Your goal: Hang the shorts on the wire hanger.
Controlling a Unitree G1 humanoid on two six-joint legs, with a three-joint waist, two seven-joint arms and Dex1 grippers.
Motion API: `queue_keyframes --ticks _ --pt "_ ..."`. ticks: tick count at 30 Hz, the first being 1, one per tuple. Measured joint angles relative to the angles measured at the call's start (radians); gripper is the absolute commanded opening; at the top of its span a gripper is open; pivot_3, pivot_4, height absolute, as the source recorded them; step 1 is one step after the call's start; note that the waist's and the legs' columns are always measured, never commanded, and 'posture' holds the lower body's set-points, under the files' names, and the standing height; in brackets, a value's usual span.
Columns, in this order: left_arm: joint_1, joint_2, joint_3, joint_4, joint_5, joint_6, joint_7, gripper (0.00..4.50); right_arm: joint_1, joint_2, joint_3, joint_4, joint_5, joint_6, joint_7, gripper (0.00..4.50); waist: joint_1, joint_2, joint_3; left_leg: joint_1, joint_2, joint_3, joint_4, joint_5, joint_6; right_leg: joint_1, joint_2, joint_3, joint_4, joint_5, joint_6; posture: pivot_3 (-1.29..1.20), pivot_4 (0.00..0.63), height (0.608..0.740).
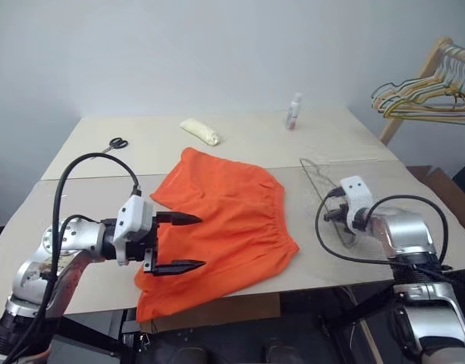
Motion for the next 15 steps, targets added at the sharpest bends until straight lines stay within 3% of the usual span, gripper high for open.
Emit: queue_keyframes --ticks 5,9,12,15 --pt "-0.158 -0.172 -0.037 0.087 0.063 0.140 0.285 4.50 0.057 -0.048 -0.015 -0.328 0.034 -0.064 0.040 0.03 0.011 0.000 0.000 -0.005 -0.001 -0.004 0.002 0.000 0.000 -0.001 0.000 -0.003 -0.001 0.001 0.002 0.04 0.000 0.740" --pt "-0.272 -0.338 0.003 0.112 -0.039 0.262 0.454 4.50 0.147 -0.063 0.057 -0.473 -0.004 -0.324 0.064 0.03 0.007 -0.001 -0.001 -0.006 -0.003 -0.003 0.003 0.000 0.000 -0.002 -0.002 -0.002 -0.002 0.002 0.003 0.04 0.000 0.740" --pt "-0.380 -0.485 0.078 0.144 -0.113 0.299 0.615 4.50 0.188 -0.018 0.086 -0.520 -0.007 -0.466 0.078 0.03 0.000 -0.002 -0.001 -0.006 -0.004 -0.004 0.004 0.001 -0.001 -0.002 -0.003 -0.001 -0.002 0.002 0.004 0.04 0.000 0.740" --pt "-0.471 -0.564 0.116 0.178 -0.142 0.317 0.745 4.50 0.205 0.029 0.154 -0.555 -0.021 -0.555 0.079 0.03 -0.004 -0.002 -0.001 -0.004 -0.004 -0.004 0.003 0.002 -0.003 -0.001 -0.001 0.000 -0.002 0.002 0.004 0.04 0.000 0.740"
